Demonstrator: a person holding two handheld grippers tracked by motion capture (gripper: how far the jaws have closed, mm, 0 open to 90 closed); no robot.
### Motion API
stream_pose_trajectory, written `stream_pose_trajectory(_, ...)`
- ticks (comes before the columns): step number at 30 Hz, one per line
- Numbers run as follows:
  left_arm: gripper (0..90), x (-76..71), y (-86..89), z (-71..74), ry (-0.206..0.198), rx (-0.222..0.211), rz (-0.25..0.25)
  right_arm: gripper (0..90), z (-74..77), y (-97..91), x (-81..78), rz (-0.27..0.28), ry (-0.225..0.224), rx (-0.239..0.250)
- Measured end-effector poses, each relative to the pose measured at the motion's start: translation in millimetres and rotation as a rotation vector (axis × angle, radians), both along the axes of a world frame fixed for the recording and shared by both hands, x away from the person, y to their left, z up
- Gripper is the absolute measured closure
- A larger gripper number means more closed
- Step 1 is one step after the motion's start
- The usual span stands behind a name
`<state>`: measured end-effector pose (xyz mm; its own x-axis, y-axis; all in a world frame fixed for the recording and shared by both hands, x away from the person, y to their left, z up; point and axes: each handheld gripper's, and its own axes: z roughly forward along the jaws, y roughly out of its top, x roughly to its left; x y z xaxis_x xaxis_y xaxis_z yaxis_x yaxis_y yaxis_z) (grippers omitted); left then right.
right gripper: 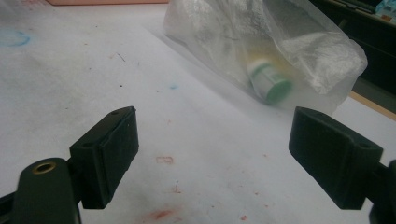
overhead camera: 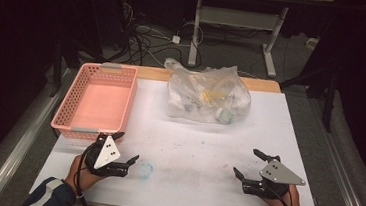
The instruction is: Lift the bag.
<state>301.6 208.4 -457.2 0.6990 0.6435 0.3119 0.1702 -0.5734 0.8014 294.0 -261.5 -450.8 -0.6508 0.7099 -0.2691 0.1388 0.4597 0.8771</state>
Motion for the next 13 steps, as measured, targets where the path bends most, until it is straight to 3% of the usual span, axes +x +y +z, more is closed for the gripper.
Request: stream_pose_trajectory(13,15.9,-0.7,-1.0,1.9,-0.01,0.004,-0.009,17.1,0.1,2.0,-0.9,-0.001,-0.001,-0.006)
